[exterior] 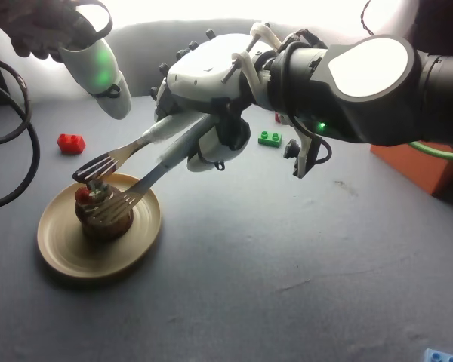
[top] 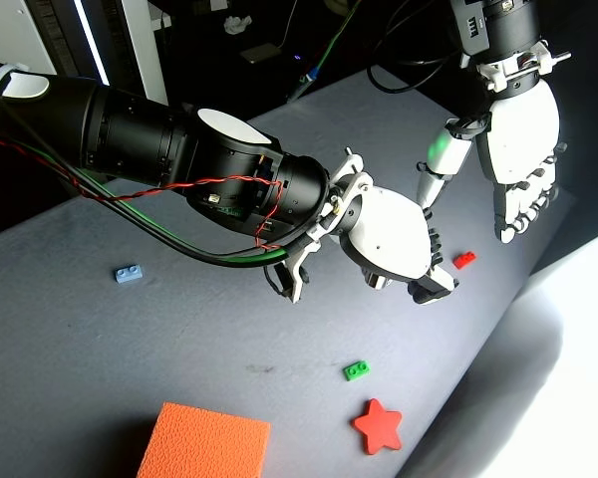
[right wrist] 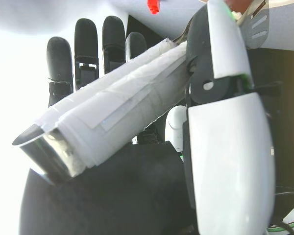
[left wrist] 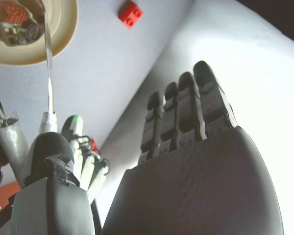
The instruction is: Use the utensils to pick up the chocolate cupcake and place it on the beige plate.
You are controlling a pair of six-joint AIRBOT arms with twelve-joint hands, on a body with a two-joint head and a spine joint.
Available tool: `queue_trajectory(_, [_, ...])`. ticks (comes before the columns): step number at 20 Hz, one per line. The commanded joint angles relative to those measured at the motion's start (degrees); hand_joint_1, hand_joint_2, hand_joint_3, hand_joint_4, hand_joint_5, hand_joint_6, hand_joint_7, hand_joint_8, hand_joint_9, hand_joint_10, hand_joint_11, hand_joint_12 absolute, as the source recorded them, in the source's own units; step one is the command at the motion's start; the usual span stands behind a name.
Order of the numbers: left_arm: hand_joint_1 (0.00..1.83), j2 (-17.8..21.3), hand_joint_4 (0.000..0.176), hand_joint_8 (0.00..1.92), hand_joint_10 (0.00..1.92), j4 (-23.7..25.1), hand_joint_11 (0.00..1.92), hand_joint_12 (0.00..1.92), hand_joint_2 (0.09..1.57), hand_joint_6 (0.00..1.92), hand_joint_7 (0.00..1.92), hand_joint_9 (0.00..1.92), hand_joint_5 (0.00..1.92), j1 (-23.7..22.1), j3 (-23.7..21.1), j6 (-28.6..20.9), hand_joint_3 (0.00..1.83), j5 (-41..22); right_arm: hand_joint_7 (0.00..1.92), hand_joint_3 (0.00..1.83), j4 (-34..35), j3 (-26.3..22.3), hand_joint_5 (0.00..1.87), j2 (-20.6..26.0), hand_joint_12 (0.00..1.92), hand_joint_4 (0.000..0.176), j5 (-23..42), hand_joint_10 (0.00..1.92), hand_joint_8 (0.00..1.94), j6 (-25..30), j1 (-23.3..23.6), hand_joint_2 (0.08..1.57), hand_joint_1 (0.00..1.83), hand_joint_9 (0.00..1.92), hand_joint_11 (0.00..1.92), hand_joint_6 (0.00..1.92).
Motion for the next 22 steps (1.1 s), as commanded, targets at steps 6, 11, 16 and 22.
queue_trajectory(6, [0.37,0.35,0.0,0.0,0.0,3.83,0.0,0.32,1.05,0.0,0.09,0.09,0.12,-0.67,0.16,0.08,0.0,-1.33,0.86,0.0,-0.57,-0.94,0.79,2.13,1.38,0.0,-0.61,0.53,0.01,1.42,2.72,1.13,1.06,0.61,0.29,0.05])
queue_trajectory(11, [0.36,0.36,0.0,0.0,0.0,3.84,0.0,0.32,1.05,0.0,0.09,0.09,0.12,-0.67,0.16,0.08,0.0,-1.29,0.87,0.0,-0.66,-8.35,0.79,7.87,1.35,0.0,-1.21,0.53,0.01,-0.58,2.96,1.12,1.08,0.63,0.32,0.04])
queue_trajectory(16, [0.37,0.36,0.0,0.0,0.0,3.96,0.0,0.3,1.06,0.0,0.09,0.08,0.12,-0.66,0.15,0.08,0.0,-1.18,0.88,0.0,-0.77,-15.12,0.8,14.72,1.37,0.0,-0.83,0.53,0.01,-1.4,2.45,1.14,1.05,0.63,0.28,0.04])
queue_trajectory(22, [0.34,0.4,0.0,0.0,0.0,3.96,0.0,0.26,1.06,0.0,0.07,0.07,0.11,-0.65,0.13,0.08,0.0,-1.12,0.89,0.0,-0.69,-22.16,0.83,22.4,1.35,0.0,0.01,0.52,0.01,-3.23,0.82,1.14,1.07,0.62,0.29,0.04])
